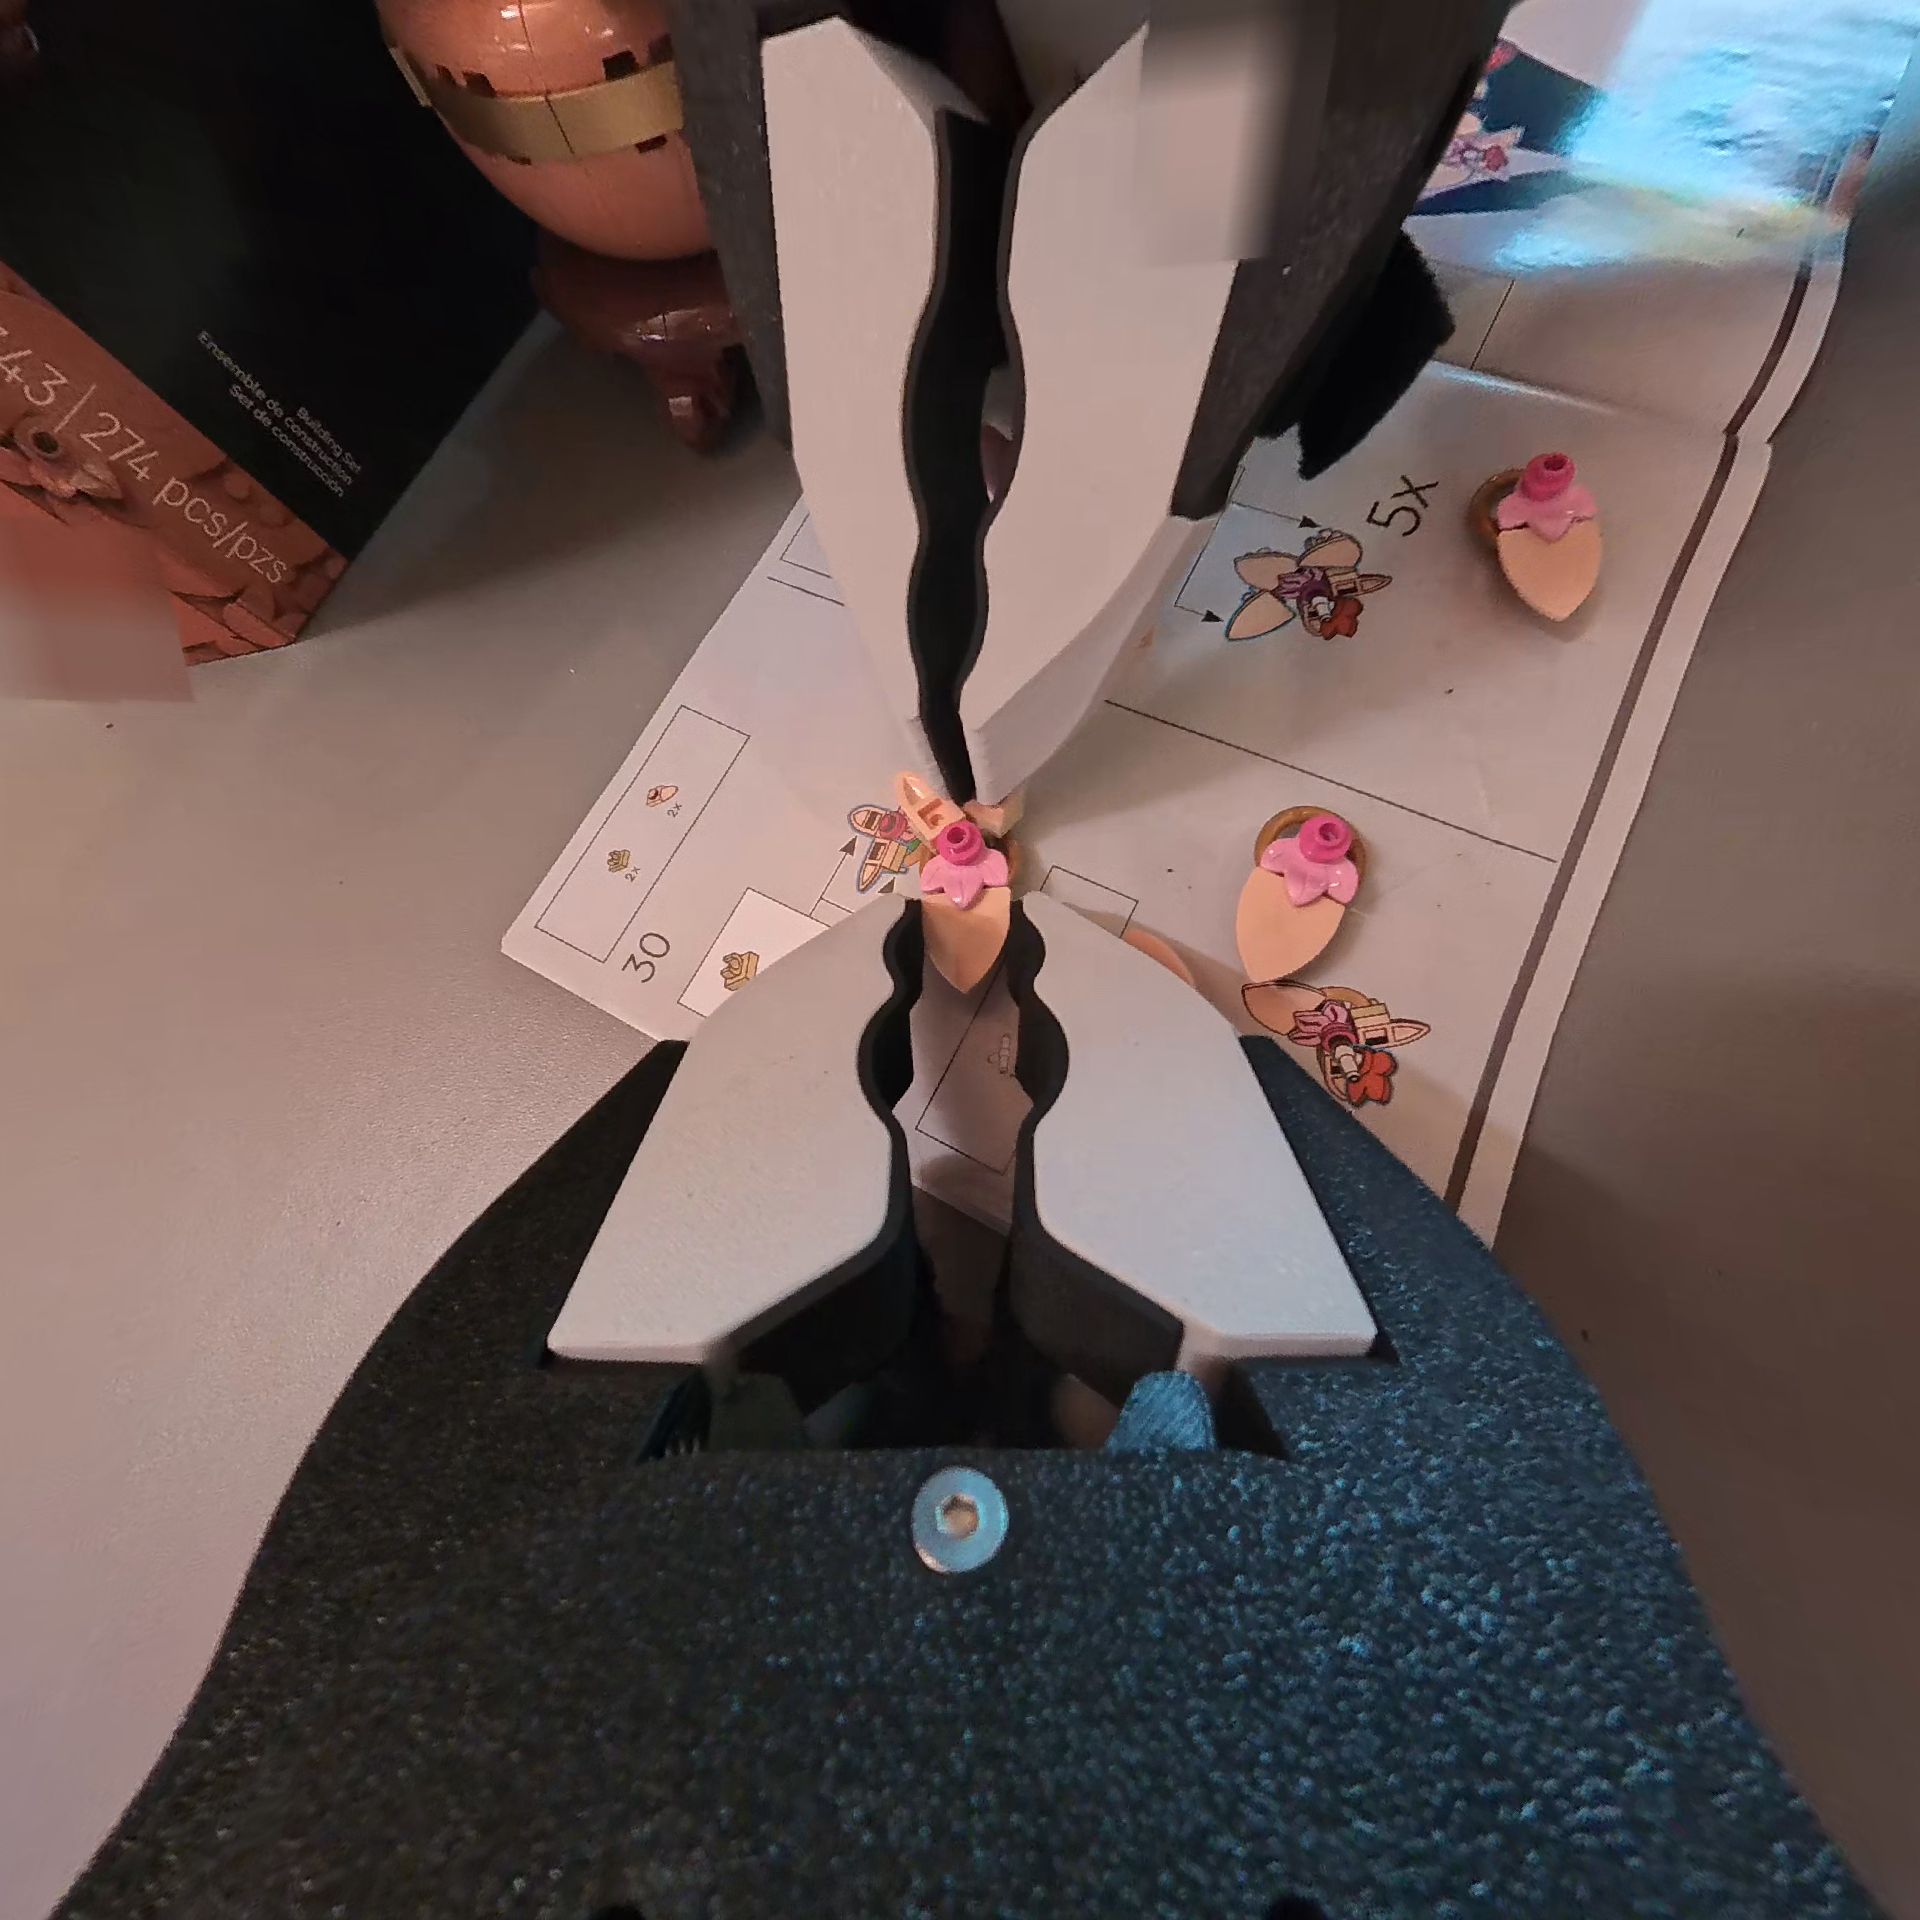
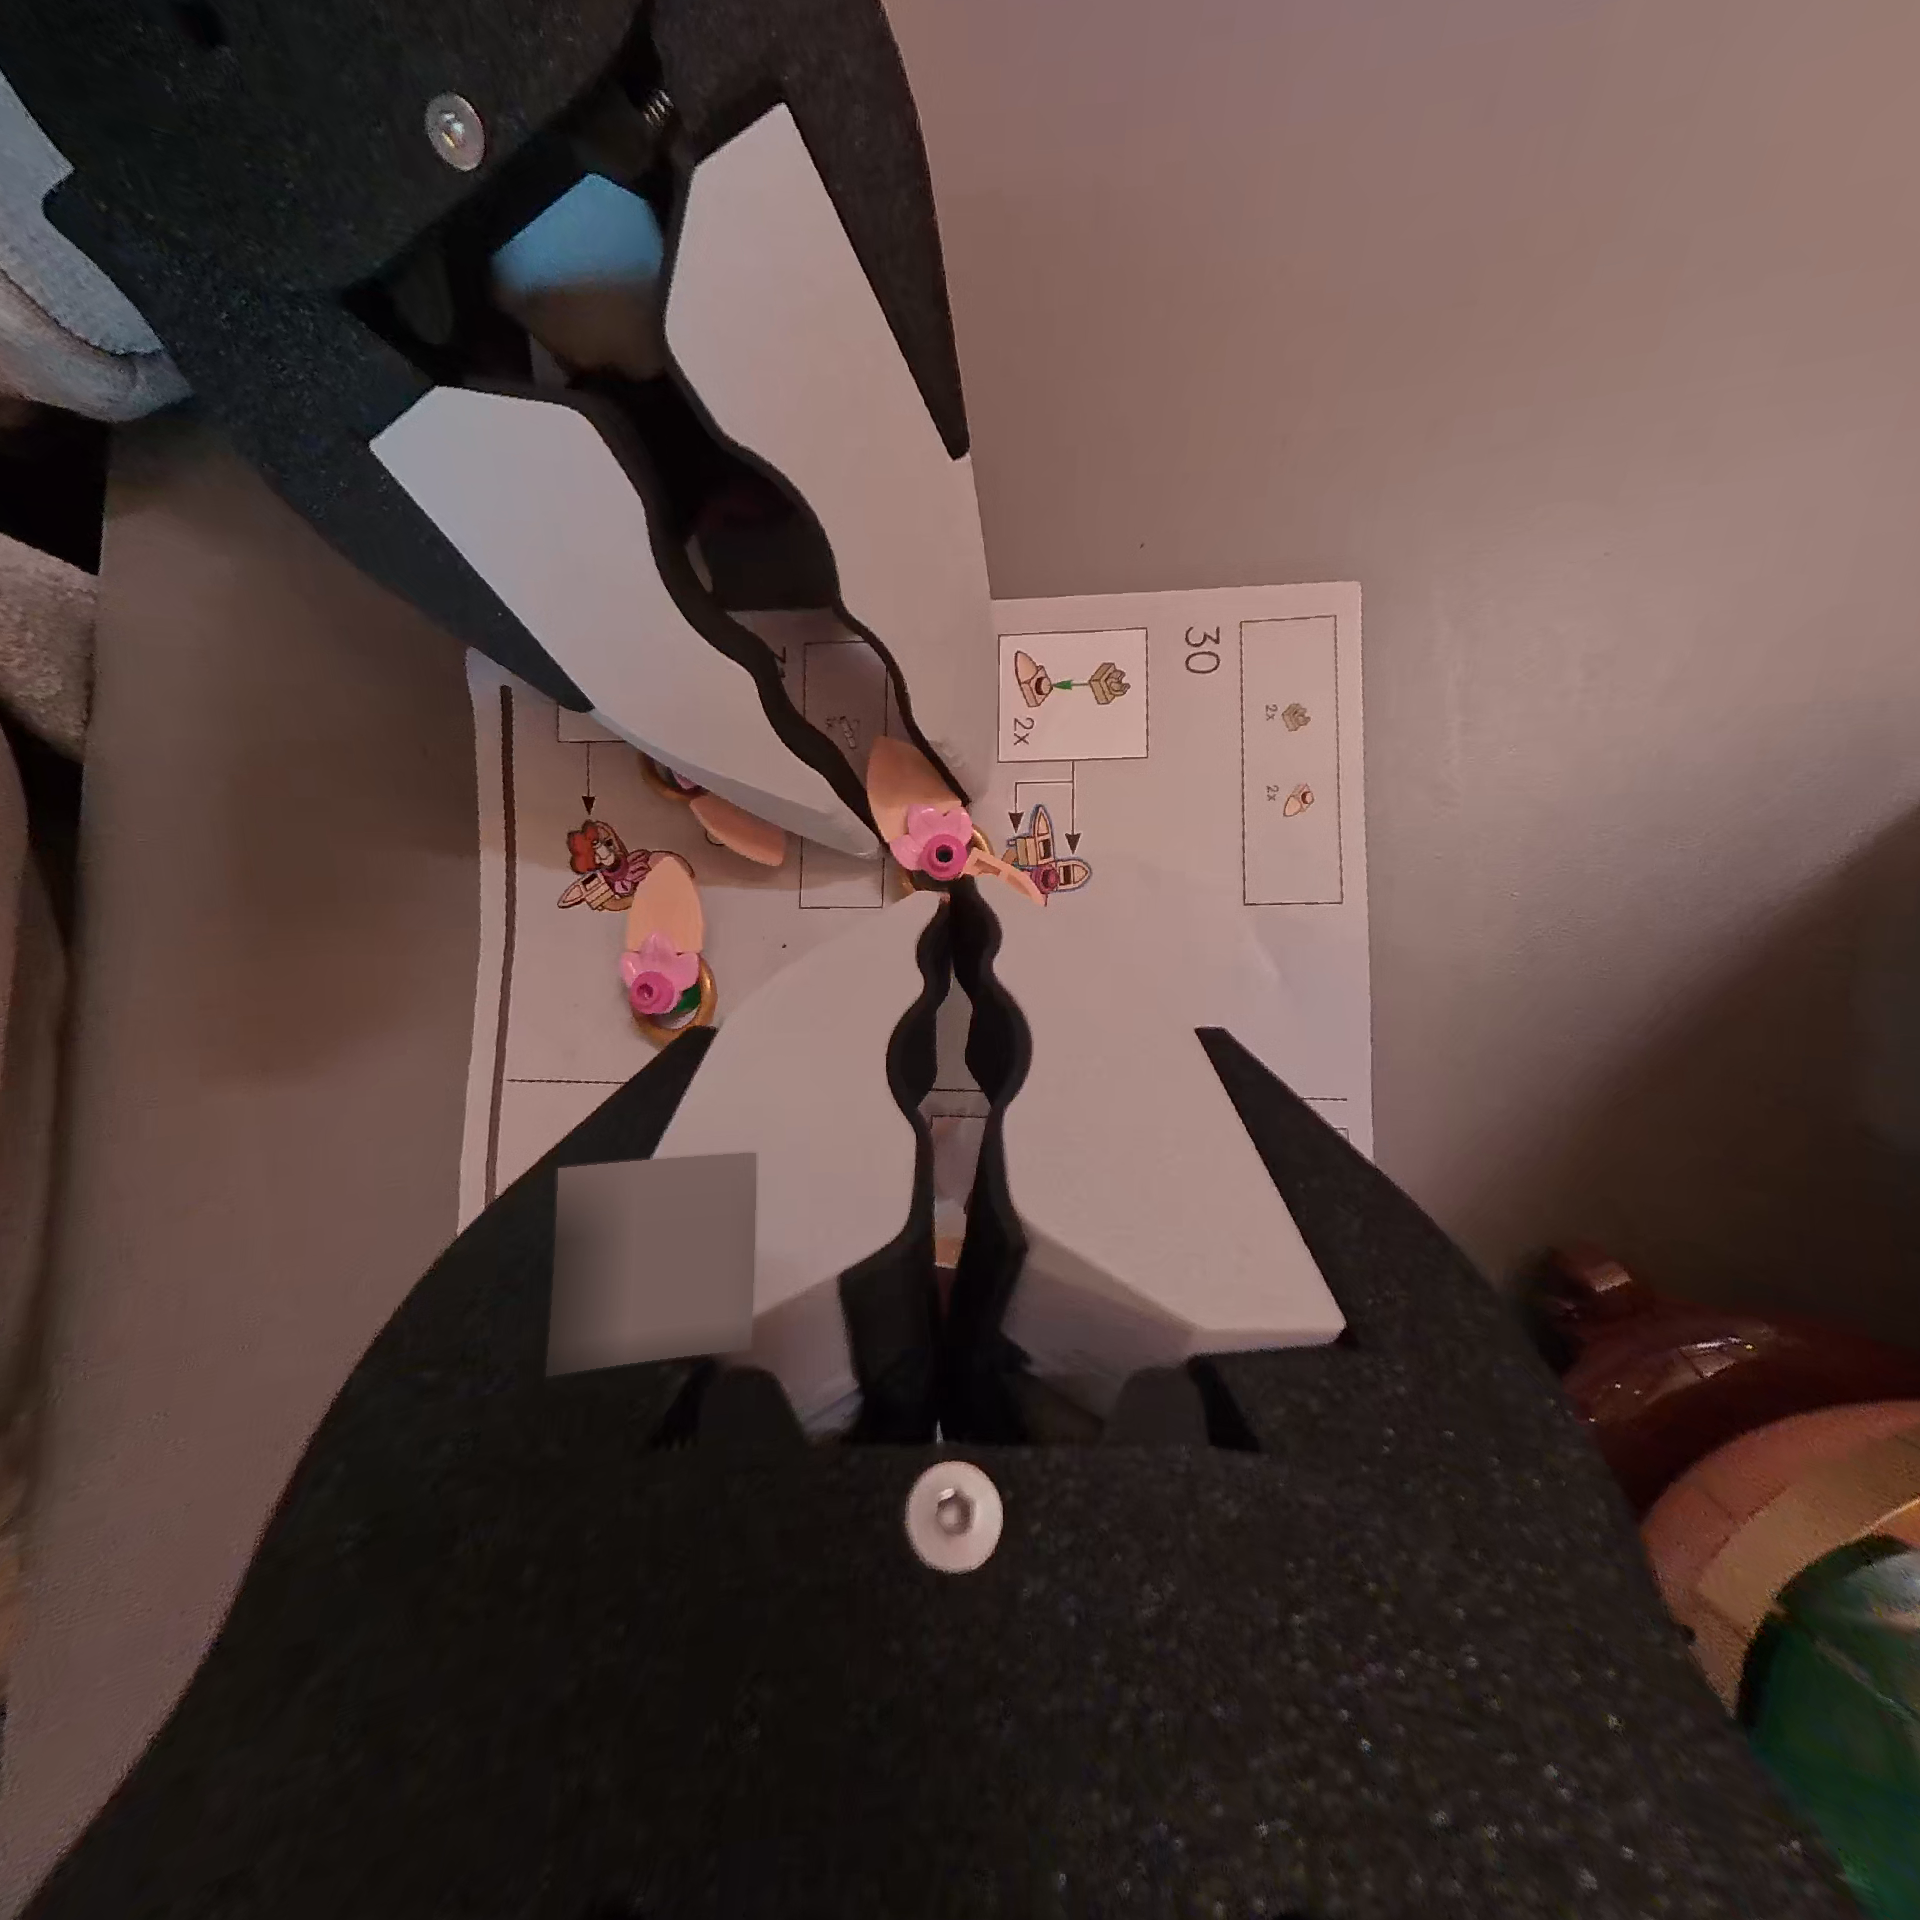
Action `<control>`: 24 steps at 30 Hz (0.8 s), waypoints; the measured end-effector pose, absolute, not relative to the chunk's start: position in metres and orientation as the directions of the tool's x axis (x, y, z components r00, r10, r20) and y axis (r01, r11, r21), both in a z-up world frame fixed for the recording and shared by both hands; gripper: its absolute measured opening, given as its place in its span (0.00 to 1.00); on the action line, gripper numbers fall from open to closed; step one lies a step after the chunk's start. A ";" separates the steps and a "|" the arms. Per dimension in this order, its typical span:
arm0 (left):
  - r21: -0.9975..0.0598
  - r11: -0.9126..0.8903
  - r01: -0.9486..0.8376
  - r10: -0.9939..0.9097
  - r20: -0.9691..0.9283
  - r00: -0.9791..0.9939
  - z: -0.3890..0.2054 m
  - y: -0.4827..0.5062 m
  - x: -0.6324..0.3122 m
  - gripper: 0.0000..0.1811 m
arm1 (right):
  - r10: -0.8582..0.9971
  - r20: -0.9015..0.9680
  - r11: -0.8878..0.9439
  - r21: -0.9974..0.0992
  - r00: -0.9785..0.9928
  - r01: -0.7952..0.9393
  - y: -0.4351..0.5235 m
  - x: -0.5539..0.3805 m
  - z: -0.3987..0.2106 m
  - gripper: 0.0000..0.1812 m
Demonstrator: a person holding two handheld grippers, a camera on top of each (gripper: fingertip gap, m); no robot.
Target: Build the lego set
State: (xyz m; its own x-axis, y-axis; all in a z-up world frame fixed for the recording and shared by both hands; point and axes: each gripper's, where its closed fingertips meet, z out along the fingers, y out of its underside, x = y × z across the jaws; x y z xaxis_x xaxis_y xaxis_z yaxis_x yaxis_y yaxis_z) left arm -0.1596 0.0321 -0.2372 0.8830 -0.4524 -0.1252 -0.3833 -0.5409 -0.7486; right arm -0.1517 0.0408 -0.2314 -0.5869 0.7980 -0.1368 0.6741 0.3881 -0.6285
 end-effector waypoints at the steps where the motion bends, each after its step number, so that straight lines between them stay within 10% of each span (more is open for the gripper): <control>1: -0.749 -0.541 -0.383 -0.452 -0.125 0.883 -0.237 0.032 -0.160 0.08 | 0.799 -0.134 0.387 -0.632 -0.586 0.672 0.041 -0.152 -0.231 0.00; 24: -0.747 -0.530 -0.401 -0.461 -0.144 0.876 -0.237 0.033 -0.159 0.08 | 0.795 -0.104 0.393 -0.662 -0.597 0.638 0.047 -0.160 -0.225 0.00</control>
